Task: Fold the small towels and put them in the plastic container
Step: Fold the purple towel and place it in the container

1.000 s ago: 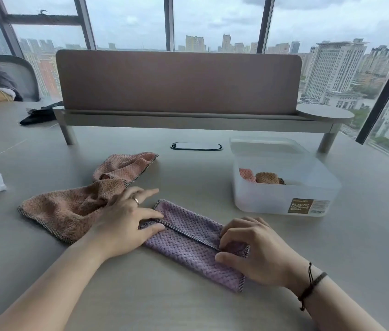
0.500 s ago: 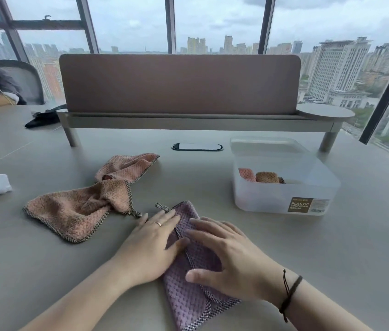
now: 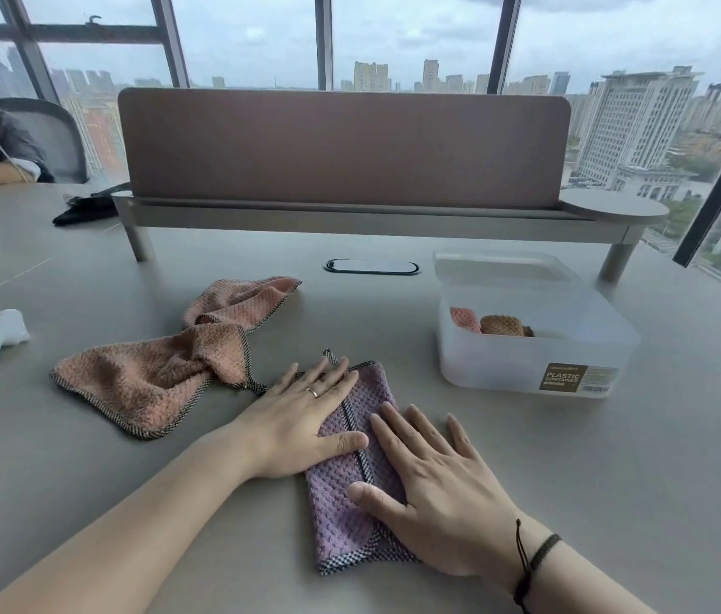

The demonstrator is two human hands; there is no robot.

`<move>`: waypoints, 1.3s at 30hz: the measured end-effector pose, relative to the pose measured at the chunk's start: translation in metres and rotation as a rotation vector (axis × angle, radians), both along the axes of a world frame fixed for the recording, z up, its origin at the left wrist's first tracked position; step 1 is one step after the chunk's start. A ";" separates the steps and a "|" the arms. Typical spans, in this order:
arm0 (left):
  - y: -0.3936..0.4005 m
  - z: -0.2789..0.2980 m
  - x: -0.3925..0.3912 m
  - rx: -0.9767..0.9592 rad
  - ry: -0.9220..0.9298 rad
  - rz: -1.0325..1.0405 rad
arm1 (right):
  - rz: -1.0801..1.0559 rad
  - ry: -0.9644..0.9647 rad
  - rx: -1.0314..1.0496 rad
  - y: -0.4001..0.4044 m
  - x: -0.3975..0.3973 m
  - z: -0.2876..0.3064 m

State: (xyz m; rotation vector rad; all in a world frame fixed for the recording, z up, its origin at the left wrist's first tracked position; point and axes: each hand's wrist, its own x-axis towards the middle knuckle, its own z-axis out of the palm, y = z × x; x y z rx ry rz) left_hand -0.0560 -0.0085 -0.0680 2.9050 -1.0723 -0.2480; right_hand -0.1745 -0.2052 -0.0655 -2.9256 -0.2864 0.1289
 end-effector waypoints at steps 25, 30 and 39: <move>0.010 -0.006 0.001 -0.151 -0.027 -0.011 | 0.255 -0.032 0.386 -0.058 -0.007 -0.001; 0.024 -0.007 -0.016 -0.593 0.015 -0.034 | 0.325 -0.108 0.266 -0.055 -0.014 -0.004; 0.051 -0.002 -0.069 -0.815 0.126 -0.175 | 0.326 -0.348 0.360 -0.046 -0.015 -0.013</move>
